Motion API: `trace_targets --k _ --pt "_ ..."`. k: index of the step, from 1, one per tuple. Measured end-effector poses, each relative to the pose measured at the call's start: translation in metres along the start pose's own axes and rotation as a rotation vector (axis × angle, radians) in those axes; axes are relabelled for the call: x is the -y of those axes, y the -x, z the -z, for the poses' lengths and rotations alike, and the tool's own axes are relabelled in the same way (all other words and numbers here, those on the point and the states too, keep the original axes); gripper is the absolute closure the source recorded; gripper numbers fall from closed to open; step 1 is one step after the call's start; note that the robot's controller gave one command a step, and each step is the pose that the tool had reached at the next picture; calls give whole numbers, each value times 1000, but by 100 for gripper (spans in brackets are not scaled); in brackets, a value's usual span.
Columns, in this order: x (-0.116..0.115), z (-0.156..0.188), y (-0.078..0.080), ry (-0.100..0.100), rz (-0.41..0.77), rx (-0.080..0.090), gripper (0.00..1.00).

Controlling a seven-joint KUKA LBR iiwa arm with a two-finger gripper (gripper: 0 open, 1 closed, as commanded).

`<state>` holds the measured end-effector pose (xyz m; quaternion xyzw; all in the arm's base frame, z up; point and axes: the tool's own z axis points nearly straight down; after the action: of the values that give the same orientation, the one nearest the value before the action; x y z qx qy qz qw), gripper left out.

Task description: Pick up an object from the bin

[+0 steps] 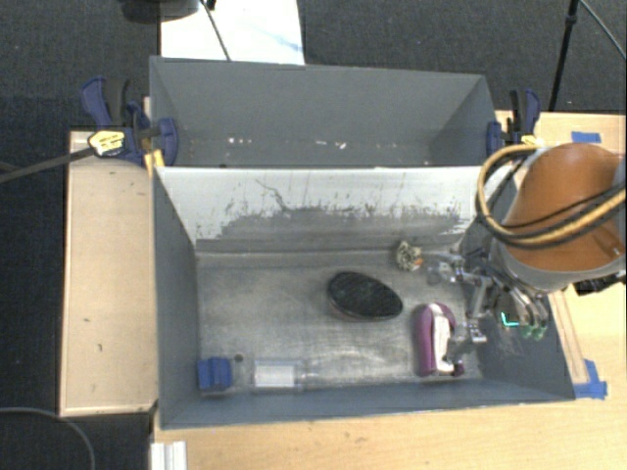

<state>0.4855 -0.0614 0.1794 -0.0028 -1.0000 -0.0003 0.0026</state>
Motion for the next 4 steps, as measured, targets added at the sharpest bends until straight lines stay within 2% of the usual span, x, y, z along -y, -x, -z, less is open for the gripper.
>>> trace_targets --k 1,2,3,4 --pt "-34 16 21 0 194 11 0" --pt "-87 -103 54 2 43 3 0" --pt "-116 -94 10 0 430 5 0" --pt "-55 -102 41 -5 409 10 0"
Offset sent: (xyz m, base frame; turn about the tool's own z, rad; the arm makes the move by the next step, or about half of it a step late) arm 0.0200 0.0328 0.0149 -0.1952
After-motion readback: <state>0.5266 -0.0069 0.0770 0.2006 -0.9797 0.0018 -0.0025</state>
